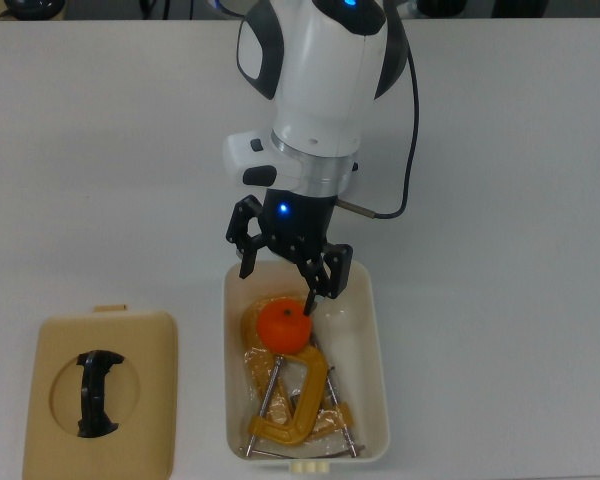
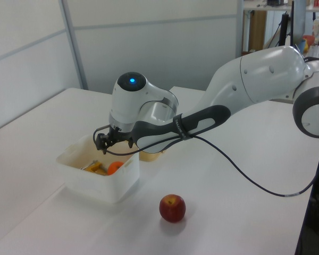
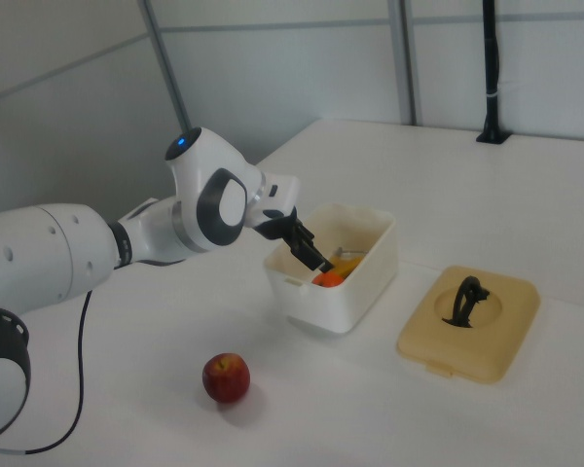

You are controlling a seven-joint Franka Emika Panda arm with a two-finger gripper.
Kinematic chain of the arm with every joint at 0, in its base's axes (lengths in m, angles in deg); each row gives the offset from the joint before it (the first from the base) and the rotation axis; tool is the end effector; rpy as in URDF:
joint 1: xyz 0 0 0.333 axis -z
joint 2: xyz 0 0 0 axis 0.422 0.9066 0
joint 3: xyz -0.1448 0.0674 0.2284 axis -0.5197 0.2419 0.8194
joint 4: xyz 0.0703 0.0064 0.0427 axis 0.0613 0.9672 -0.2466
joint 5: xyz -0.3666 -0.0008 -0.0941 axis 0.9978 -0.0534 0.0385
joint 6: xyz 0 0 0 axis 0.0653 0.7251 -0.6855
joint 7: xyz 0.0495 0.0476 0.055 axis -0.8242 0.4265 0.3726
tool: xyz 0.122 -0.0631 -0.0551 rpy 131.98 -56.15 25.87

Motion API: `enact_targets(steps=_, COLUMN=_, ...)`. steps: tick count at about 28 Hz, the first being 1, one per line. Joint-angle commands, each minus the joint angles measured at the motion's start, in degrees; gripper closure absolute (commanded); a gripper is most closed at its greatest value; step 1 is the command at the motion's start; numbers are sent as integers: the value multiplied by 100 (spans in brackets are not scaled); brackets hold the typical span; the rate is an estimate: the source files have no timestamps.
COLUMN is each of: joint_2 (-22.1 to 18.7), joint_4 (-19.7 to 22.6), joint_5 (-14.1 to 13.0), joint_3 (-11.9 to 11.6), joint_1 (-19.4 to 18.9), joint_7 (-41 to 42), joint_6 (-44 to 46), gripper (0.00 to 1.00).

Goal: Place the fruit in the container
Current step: 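Open the gripper to drop the tangerine into the container, then move the gripper down onto the red apple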

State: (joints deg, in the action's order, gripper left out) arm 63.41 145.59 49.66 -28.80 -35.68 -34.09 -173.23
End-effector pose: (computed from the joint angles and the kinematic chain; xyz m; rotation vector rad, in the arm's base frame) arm 0.7146 0.0884 0.3703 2.8550 -0.8813 0.8224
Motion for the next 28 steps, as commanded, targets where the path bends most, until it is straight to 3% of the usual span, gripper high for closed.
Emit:
enact_targets(steps=1, joint_2=-259, joint_4=20, joint_5=20, joint_3=24, joint_1=44, joint_7=387, joint_6=282, gripper=0)
enact_targets(steps=3, joint_2=-382, joint_4=99, joint_5=-50, joint_3=42, joint_1=71, joint_7=581, joint_6=502, gripper=0)
enact_targets(steps=8, joint_2=-839, joint_4=424, joint_5=-778, joint_3=42, joint_1=132, joint_7=1783, joint_6=1230, gripper=0)
enact_targets(steps=10, joint_2=-1041, joint_4=590, joint_5=-1251, joint_3=50, joint_1=132, joint_7=2598, joint_6=1843, gripper=0)
enact_targets(steps=13, joint_2=-1165, joint_4=714, joint_5=-1535, joint_3=51, joint_1=132, joint_7=3068, joint_6=2373, gripper=0)
enact_targets(steps=21, joint_2=-1323, joint_4=1732, joint_5=-1518, joint_3=393, joint_1=71, joint_7=3139, joint_6=2200, gripper=0)
enact_targets(steps=28, joint_2=-1323, joint_4=2120, joint_5=-1334, joint_3=455, joint_1=-61, joint_7=3034, joint_6=1839, gripper=0)
